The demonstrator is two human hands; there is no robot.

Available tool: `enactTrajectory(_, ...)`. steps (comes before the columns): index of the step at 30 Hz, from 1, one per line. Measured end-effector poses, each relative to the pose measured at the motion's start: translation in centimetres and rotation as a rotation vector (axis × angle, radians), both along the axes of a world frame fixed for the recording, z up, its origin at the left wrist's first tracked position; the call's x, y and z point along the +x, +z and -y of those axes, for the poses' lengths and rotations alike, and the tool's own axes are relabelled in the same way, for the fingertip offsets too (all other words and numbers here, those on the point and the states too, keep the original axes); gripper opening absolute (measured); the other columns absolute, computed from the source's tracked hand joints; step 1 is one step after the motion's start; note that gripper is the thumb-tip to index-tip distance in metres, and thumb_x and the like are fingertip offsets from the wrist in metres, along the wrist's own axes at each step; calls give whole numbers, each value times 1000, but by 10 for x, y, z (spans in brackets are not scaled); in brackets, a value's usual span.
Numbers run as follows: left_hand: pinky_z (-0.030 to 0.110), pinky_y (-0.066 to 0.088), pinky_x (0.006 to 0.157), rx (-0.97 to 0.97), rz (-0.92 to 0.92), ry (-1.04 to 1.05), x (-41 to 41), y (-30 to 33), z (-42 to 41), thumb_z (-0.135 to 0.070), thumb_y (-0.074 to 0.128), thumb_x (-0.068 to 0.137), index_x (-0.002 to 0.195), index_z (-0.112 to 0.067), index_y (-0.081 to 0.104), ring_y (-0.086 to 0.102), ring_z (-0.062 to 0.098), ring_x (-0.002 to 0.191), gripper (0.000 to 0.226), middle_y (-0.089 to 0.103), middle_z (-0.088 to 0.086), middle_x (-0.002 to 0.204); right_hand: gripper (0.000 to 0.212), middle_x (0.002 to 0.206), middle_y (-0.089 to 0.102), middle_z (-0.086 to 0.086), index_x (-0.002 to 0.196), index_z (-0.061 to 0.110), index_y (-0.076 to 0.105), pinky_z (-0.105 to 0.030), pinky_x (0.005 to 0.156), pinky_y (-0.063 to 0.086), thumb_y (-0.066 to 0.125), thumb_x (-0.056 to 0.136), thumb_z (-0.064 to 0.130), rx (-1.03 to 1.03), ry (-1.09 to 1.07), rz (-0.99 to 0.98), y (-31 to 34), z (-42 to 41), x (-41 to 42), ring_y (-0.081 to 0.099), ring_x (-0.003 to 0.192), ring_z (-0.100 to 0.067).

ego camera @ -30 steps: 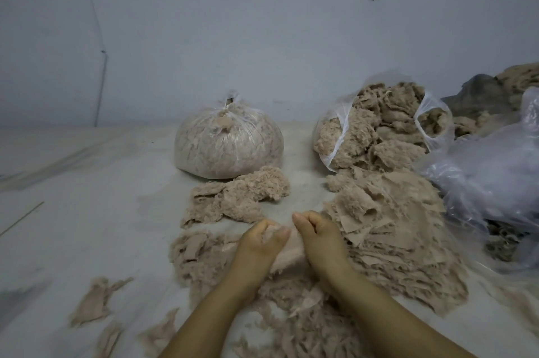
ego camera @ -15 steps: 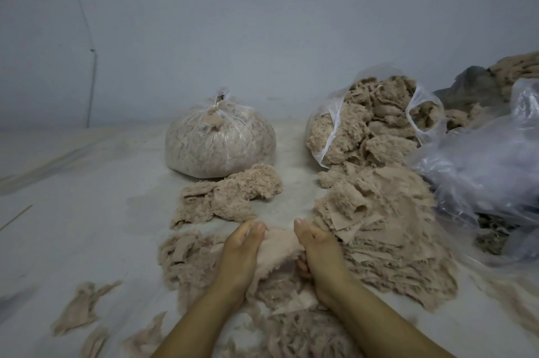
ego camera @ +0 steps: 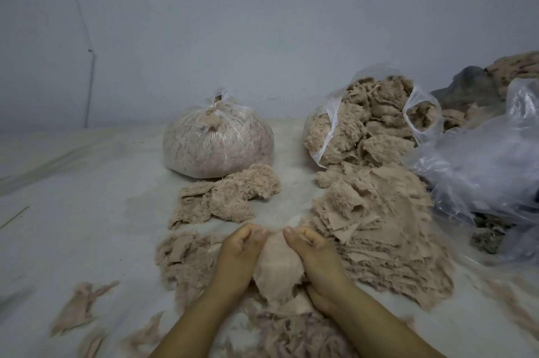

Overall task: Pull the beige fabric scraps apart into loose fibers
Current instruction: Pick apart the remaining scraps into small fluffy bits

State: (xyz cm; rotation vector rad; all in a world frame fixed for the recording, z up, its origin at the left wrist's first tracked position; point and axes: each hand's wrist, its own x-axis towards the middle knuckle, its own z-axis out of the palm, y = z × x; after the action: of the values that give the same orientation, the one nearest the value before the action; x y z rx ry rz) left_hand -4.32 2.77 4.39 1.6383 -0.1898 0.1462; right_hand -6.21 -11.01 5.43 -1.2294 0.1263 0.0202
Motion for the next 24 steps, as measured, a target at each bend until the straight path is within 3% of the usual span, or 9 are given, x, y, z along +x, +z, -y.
enactTrajectory(3, 36, 43, 60, -9, 3, 122, 4, -1, 3, -20, 50, 97, 68, -8, 57, 52, 21, 61, 32, 58, 8, 64, 16, 75, 68, -13, 89, 0, 66, -28, 56, 51, 64, 90, 16, -18, -30, 3, 1, -3, -1, 63, 67, -23)
enactTrajectory(6, 36, 41, 63, -45, -42, 212, 7, 1, -1, -24, 45, 99, 72, -7, 53, 51, 22, 66, 33, 55, 13, 70, 22, 78, 67, -17, 88, -1, 64, -32, 61, 50, 64, 91, 21, -65, -14, 0, 1, -4, -2, 61, 71, -26)
enactTrajectory(10, 31, 48, 60, -151, -161, 125, 6, 5, -5, -29, 48, 98, 76, -5, 58, 59, 24, 65, 33, 63, 15, 71, 36, 93, 72, -18, 96, -1, 67, -42, 82, 55, 72, 82, 33, -215, 116, 27, 4, -1, -5, 69, 87, -29)
enactTrajectory(13, 25, 49, 55, -174, -155, -3, -1, 7, 1, -42, 49, 92, 77, -7, 59, 59, 19, 65, 39, 62, 11, 71, 32, 93, 70, -24, 95, -10, 63, -36, 74, 55, 71, 85, 19, -257, 141, 43, 4, -7, -8, 69, 79, -26)
enactTrajectory(16, 23, 47, 54, -101, -114, -119, -5, 8, 0, -44, 56, 87, 76, -16, 62, 59, 13, 63, 31, 63, 1, 70, 32, 90, 58, -39, 92, -17, 54, -39, 71, 49, 63, 91, 14, -186, 98, 28, 3, -9, -7, 58, 77, -29)
enactTrajectory(18, 27, 43, 53, -21, -47, -41, -3, 9, -1, -31, 62, 87, 71, -11, 59, 53, 17, 59, 25, 59, 4, 64, 31, 86, 58, -36, 96, -17, 55, -40, 71, 46, 60, 93, 13, -171, 114, 15, 5, -7, -7, 56, 78, -31)
enactTrajectory(20, 26, 39, 49, -70, -65, 71, 0, 8, -1, -22, 57, 92, 66, -7, 54, 47, 18, 53, 30, 53, 5, 55, 30, 95, 66, -32, 101, -14, 58, -38, 72, 50, 59, 94, 14, -172, 138, 14, 5, -7, -7, 62, 80, -31)
enactTrajectory(24, 35, 46, 60, -216, -141, 160, 2, 7, 1, -23, 51, 96, 76, 1, 60, 56, 24, 61, 33, 61, 17, 67, 17, 84, 71, -20, 89, -2, 65, -31, 65, 52, 59, 93, 13, -70, 158, 8, 4, -13, -8, 66, 70, -24)
